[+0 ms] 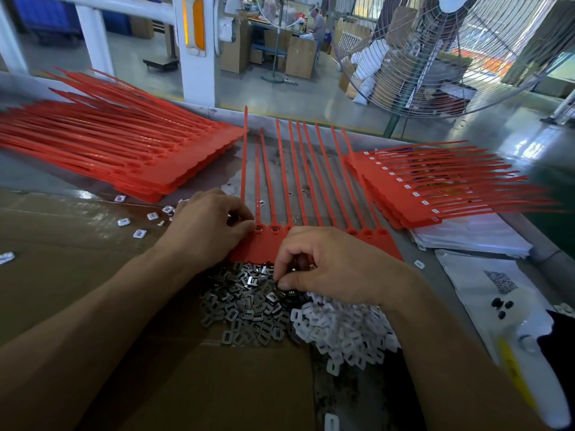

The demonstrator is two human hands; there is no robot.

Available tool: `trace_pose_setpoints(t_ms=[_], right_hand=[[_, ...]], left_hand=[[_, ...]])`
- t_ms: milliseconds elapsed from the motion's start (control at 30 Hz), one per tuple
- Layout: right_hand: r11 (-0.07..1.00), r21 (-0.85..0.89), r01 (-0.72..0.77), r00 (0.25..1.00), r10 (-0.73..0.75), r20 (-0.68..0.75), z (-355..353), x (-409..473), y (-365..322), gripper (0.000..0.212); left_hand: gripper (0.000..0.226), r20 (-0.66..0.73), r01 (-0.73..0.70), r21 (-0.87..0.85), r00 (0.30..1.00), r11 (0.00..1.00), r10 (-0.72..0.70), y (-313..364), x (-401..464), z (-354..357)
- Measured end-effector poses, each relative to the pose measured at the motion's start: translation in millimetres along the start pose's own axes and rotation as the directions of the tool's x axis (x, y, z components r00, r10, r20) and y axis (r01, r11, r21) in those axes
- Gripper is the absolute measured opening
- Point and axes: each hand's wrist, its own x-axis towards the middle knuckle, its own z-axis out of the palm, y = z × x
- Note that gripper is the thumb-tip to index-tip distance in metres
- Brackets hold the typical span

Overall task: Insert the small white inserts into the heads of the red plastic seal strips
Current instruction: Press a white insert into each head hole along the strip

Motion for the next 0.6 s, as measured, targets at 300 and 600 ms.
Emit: trace_pose_setpoints(t_ms=[300,600], right_hand=[[0.968,0.246,0.040,0.988,-0.001,-0.156,-1,1,7,0.010],[0.930,0.368,0.002,0.955,0.107,-0.276,2,7,18,0.023]], left_hand=[[0.009,-0.007,-0.009,0.010,1.000,1.000,0.009,-1,2,1],[0.008,0.000,0.005,0.003,1.000,1.000,-0.005,-2,1,1]])
